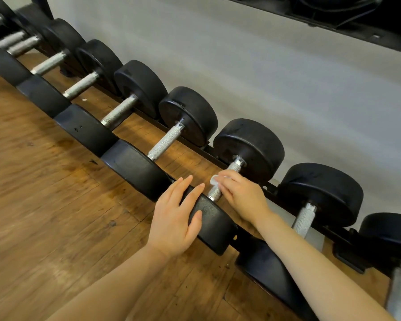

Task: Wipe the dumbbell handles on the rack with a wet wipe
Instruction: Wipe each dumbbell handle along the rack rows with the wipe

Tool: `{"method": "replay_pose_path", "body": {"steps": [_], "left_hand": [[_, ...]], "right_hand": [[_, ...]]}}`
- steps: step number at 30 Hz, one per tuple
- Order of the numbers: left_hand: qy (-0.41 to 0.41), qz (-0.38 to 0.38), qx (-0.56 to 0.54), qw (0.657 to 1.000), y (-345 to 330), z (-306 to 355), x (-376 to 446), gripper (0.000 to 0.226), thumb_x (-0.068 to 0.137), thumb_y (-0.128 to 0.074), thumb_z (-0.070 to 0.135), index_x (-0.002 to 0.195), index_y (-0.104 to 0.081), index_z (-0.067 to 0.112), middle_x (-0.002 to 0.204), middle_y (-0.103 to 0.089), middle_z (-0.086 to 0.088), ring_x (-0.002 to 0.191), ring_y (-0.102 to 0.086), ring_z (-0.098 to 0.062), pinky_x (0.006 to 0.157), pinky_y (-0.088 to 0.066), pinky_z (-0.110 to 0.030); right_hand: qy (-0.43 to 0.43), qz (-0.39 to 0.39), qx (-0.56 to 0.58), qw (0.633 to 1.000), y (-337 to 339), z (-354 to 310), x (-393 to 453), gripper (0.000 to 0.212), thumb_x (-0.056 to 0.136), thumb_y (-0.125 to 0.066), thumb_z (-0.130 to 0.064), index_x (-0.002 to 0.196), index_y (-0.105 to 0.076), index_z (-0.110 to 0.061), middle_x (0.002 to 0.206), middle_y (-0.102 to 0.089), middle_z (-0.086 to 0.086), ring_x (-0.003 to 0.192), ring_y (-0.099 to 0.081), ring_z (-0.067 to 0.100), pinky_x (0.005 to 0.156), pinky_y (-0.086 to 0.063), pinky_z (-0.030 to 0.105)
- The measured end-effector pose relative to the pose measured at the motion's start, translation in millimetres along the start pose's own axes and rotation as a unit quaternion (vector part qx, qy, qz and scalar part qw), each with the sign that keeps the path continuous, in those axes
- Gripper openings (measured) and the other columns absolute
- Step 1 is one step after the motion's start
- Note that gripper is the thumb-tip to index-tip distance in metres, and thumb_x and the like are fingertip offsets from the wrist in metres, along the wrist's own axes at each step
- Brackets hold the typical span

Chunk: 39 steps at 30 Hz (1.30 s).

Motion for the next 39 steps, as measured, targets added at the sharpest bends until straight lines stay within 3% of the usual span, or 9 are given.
{"method": "replay_pose_path", "body": {"steps": [3,8,15,19,24,28,34,36,39], "left_hand": [[-0.003,0.002,-0.002,1.000,1,0,0,0.052,0.093,-0.041,0.037,0.142,-0.051,0.020,0.150,-0.045,-0.007,0.141,-0.037,-0.027,0.113,-0.034,-0.051],[-0.008,0.006,0.009,1.000,1,0,1,0.052,0.094,-0.040,0.038,0.141,-0.052,0.020,0.149,-0.046,-0.006,0.141,-0.038,-0.027,0.114,-0.028,-0.044],[-0.018,0.011,0.008,1.000,2,0,2,0.052,0.092,-0.041,0.036,0.140,-0.053,0.019,0.147,-0.048,-0.007,0.139,-0.040,-0.029,0.112,-0.033,-0.048],[-0.021,0.012,0.010,1.000,2,1,2,0.052,0.091,-0.041,0.036,0.139,-0.054,0.018,0.147,-0.049,-0.007,0.139,-0.041,-0.029,0.111,-0.034,-0.049],[-0.019,0.011,0.012,1.000,2,1,3,0.052,0.092,-0.040,0.036,0.139,-0.054,0.019,0.147,-0.049,-0.006,0.139,-0.041,-0.028,0.112,-0.033,-0.048],[-0.018,0.007,0.016,1.000,1,0,2,0.051,0.092,-0.040,0.037,0.139,-0.053,0.020,0.147,-0.049,-0.006,0.138,-0.042,-0.028,0.111,-0.033,-0.047],[-0.012,0.004,0.017,1.000,0,-1,2,0.051,0.092,-0.040,0.037,0.139,-0.053,0.021,0.147,-0.049,-0.005,0.139,-0.041,-0.027,0.111,-0.033,-0.047],[-0.012,0.006,0.017,1.000,1,0,2,0.051,0.092,-0.039,0.037,0.139,-0.053,0.021,0.147,-0.049,-0.005,0.138,-0.041,-0.028,0.110,-0.033,-0.047],[-0.014,0.003,0.015,1.000,1,0,2,0.051,0.093,-0.039,0.038,0.139,-0.053,0.021,0.147,-0.049,-0.005,0.139,-0.041,-0.028,0.110,-0.035,-0.049]], "right_hand": [[-0.044,0.056,0.001,0.997,10,11,1,0.029,0.098,-0.050,-0.026,0.124,-0.063,-0.020,0.129,-0.056,-0.001,0.105,-0.061,0.014,0.079,-0.057,0.035],[0.027,0.026,0.040,0.998,5,-4,-5,0.032,0.096,-0.049,-0.029,0.120,-0.068,-0.018,0.122,-0.064,-0.001,0.104,-0.065,0.014,0.083,-0.057,0.034],[-0.034,0.106,-0.004,0.994,18,18,-4,0.028,0.095,-0.059,-0.024,0.121,-0.069,-0.018,0.126,-0.063,0.001,0.111,-0.063,0.015,0.082,-0.058,0.031],[-0.003,0.088,-0.006,0.996,16,13,-6,0.028,0.095,-0.059,-0.024,0.121,-0.068,-0.018,0.125,-0.060,0.002,0.102,-0.064,0.014,0.075,-0.058,0.029],[-0.009,0.071,-0.116,0.991,22,10,-1,0.033,0.096,-0.049,-0.027,0.123,-0.064,-0.015,0.119,-0.062,0.006,0.085,-0.066,0.017,0.058,-0.057,0.030],[-0.006,0.072,-0.129,0.989,23,5,0,0.032,0.096,-0.049,-0.026,0.122,-0.063,-0.013,0.115,-0.065,0.005,0.083,-0.067,0.016,0.058,-0.057,0.029],[-0.016,0.088,-0.128,0.988,24,8,-1,0.047,0.080,-0.078,-0.017,0.123,-0.063,-0.006,0.095,-0.069,0.008,0.072,-0.065,0.015,0.053,-0.054,0.026],[0.006,0.076,-0.151,0.986,20,5,1,0.039,0.083,-0.077,-0.023,0.118,-0.067,-0.010,0.096,-0.066,0.006,0.075,-0.062,0.016,0.059,-0.050,0.026],[-0.039,0.103,-0.122,0.986,22,15,6,0.047,0.091,-0.050,-0.055,0.117,-0.064,-0.019,0.107,-0.058,-0.002,0.094,-0.052,0.014,0.081,-0.041,0.027]]}}
Point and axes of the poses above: each hand's wrist, its own x-axis towards the middle knuckle, its own y-axis out of the back of the hand, z = x × y, the point moved 7 cm from there along x, towards the middle knuckle
